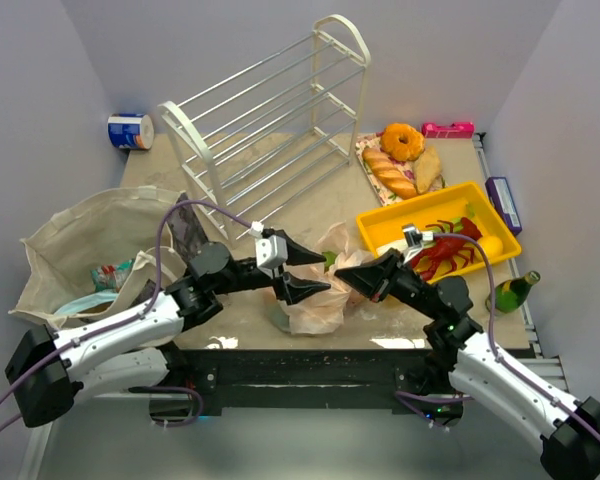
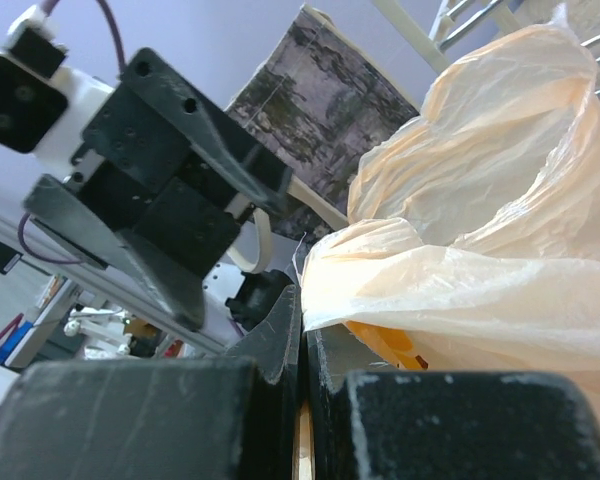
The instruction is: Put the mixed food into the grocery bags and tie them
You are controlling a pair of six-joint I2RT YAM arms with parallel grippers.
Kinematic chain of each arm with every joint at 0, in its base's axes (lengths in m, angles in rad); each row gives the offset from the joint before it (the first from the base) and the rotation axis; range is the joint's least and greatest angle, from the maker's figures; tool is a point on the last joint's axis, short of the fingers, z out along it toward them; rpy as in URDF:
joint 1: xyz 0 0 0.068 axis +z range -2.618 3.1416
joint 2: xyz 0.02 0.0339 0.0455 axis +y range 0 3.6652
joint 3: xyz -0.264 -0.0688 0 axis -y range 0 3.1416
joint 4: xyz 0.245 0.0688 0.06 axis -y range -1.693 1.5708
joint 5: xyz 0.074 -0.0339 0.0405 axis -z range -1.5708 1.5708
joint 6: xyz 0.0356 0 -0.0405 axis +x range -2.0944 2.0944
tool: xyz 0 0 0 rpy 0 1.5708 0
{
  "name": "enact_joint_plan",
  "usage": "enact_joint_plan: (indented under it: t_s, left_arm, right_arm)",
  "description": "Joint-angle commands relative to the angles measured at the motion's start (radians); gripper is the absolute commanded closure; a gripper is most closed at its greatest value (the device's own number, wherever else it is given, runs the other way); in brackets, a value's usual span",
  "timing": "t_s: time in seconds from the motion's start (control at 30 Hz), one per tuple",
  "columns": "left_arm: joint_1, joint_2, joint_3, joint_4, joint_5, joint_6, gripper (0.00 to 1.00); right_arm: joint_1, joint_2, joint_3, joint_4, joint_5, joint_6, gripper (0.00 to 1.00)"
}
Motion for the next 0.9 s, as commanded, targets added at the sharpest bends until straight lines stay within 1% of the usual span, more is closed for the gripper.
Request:
enact_joint_plan:
  t_s: [0.0,0.23,0.37,0.43,0.53,0.73,0.87]
  left_arm:
    - [0.038,0.061,0.064,0.064,0.193,0.000,0.38]
    - [0.085,0.107,0.045,0.130,0.216,-0.034,0.40]
    - [0.119,0.144,0.039,0.181,0.262,-0.072,0.44]
    - [0.122,0.169,0.039,0.210,0.262,-0.087,0.46]
    - [0.127,0.196,0.045,0.241,0.273,-0.098,0.51]
    - [0.133,0.210,0.024,0.253,0.290,-0.104,0.60]
    - [0.147,0.216,-0.008,0.294,0.299,-0.127,0.62]
  right_arm:
    - [-0.002,-0.046,0.009,0.005,-0.007,0.000,1.00]
    - [-0.002,-0.080,-0.001,-0.017,-0.002,0.000,1.00]
    - [-0.002,-0.084,-0.005,-0.023,-0.001,-0.001,1.00]
    - [-0.003,-0.081,-0.004,-0.024,-0.002,-0.003,1.00]
    - [-0.002,-0.078,-0.002,-0.021,-0.001,-0.005,1.00]
    - [-0.003,-0.081,0.003,-0.027,-0.002,-0.008,1.00]
    - [-0.004,-0.086,-0.002,-0.029,-0.001,-0.006,1.00]
